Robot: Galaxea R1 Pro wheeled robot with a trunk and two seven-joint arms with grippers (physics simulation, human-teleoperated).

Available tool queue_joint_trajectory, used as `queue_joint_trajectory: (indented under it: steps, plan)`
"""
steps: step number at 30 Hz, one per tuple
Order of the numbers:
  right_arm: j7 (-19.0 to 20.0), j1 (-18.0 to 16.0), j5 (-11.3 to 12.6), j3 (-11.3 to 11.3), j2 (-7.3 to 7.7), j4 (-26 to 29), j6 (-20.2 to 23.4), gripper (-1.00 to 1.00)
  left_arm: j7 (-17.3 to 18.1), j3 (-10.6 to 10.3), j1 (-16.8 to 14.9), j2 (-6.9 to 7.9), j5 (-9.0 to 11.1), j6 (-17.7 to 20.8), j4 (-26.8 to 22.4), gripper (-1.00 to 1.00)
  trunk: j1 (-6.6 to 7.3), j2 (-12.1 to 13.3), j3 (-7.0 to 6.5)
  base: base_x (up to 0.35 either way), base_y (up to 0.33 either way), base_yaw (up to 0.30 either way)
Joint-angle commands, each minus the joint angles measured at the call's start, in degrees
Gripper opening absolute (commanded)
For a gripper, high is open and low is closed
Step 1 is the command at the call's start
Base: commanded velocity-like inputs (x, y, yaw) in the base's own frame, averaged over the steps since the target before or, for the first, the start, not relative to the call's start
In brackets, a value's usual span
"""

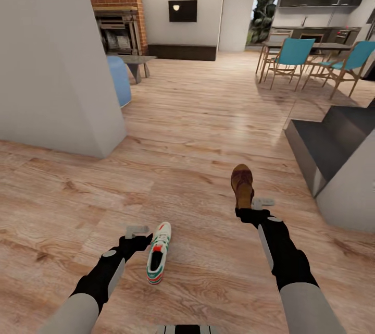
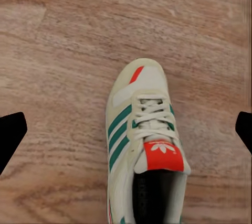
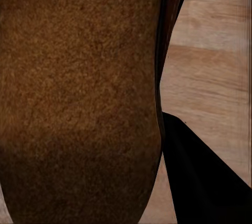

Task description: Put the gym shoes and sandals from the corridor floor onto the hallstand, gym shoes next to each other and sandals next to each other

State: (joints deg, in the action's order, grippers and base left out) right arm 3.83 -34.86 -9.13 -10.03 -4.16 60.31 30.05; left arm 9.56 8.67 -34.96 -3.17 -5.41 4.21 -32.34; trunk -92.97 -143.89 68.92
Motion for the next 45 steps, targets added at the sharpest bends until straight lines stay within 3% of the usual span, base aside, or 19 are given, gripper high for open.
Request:
queue_joint_trajectory:
  steps: [1,15,35,41,45]
  plan:
    - [0.3,0.0,-0.4,-0.2,-0.06,0.1,0.3,-1.00,0.5,0.5,0.0,-0.08,-0.6,0.4,-0.2,1.00,0.01,0.0,0.05,0.000,-0.283,0.000]
    - [0.3,0.0,-0.4,-0.2,-0.06,0.2,0.3,-1.00,0.5,0.7,0.0,-0.01,-0.6,0.3,0.0,1.00,0.01,0.0,0.13,0.000,-0.094,0.005]
    - [0.3,0.0,-0.4,-0.2,-0.06,0.1,0.3,-1.00,0.5,0.7,0.0,0.01,-0.8,-1.3,2.8,1.00,-0.50,-0.3,6.31,0.000,0.000,0.070]
    - [0.3,0.0,-0.4,-0.2,-0.06,0.1,0.3,-1.00,0.5,0.7,0.0,0.04,-0.8,-6.4,3.6,1.00,-0.66,-0.4,8.19,0.000,0.000,-0.049]
    - [0.3,0.0,-0.4,-0.2,-0.06,0.1,0.3,-1.00,0.5,0.7,0.0,0.03,-0.9,-7.7,4.2,1.00,-0.76,-0.4,9.28,0.000,0.000,-0.030]
